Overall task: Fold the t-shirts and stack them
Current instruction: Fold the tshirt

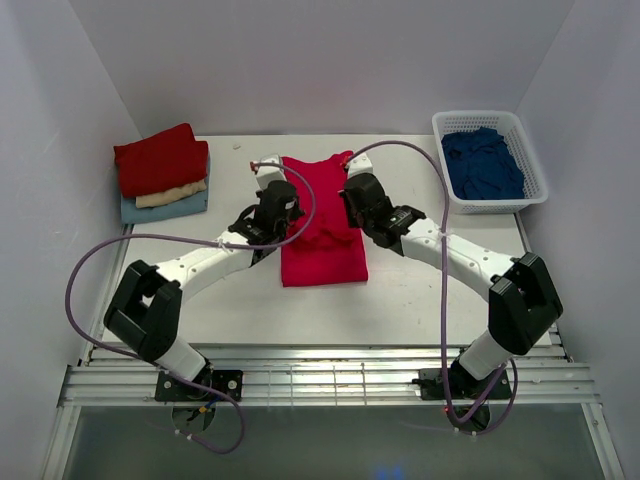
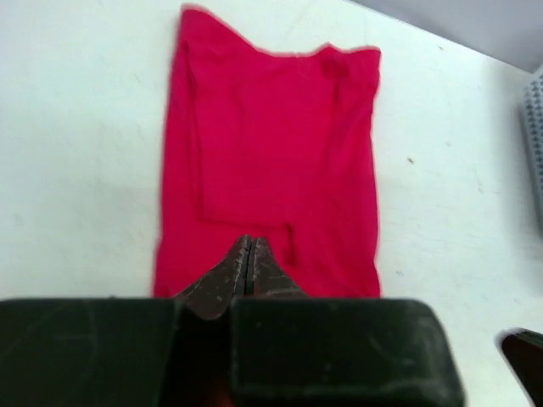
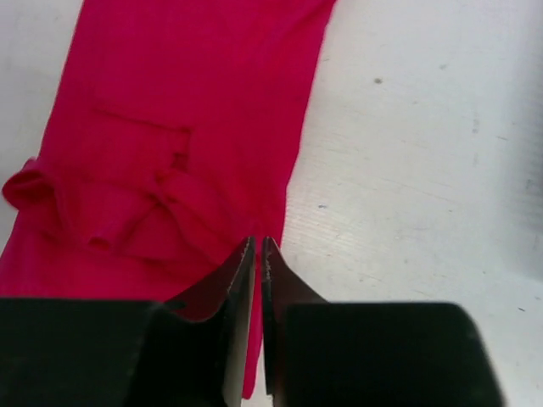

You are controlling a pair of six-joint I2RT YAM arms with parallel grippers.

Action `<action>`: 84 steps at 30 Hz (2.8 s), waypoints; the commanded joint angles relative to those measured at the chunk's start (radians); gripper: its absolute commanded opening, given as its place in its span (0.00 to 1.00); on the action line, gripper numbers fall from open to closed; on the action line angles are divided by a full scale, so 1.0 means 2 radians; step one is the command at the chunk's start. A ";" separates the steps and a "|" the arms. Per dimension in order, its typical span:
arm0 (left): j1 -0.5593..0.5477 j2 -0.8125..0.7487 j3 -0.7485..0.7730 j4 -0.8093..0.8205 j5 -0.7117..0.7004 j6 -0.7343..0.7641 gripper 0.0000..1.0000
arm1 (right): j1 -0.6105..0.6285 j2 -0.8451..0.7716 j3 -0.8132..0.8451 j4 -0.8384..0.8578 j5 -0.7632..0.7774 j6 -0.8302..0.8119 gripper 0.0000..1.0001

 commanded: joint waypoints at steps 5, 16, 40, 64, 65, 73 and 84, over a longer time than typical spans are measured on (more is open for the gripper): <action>-0.076 -0.045 -0.140 0.042 0.079 -0.059 0.00 | 0.002 0.016 -0.090 0.085 -0.250 0.028 0.08; -0.108 -0.019 -0.170 0.045 0.074 -0.092 0.00 | 0.002 0.077 -0.091 0.150 -0.356 0.045 0.08; -0.117 0.028 -0.226 0.057 0.068 -0.127 0.00 | -0.001 0.179 -0.025 0.145 -0.330 0.025 0.08; -0.144 -0.108 -0.322 -0.058 0.029 -0.205 0.00 | -0.018 0.264 0.106 0.072 -0.227 -0.023 0.08; -0.145 -0.108 -0.322 -0.058 0.028 -0.205 0.00 | -0.018 0.268 0.115 0.069 -0.220 -0.025 0.08; -0.146 -0.118 -0.328 -0.066 0.027 -0.212 0.00 | -0.030 0.307 0.219 0.037 -0.177 -0.054 0.08; -0.149 -0.113 -0.257 0.112 0.008 -0.071 0.00 | -0.054 0.322 0.260 0.023 -0.144 -0.070 0.08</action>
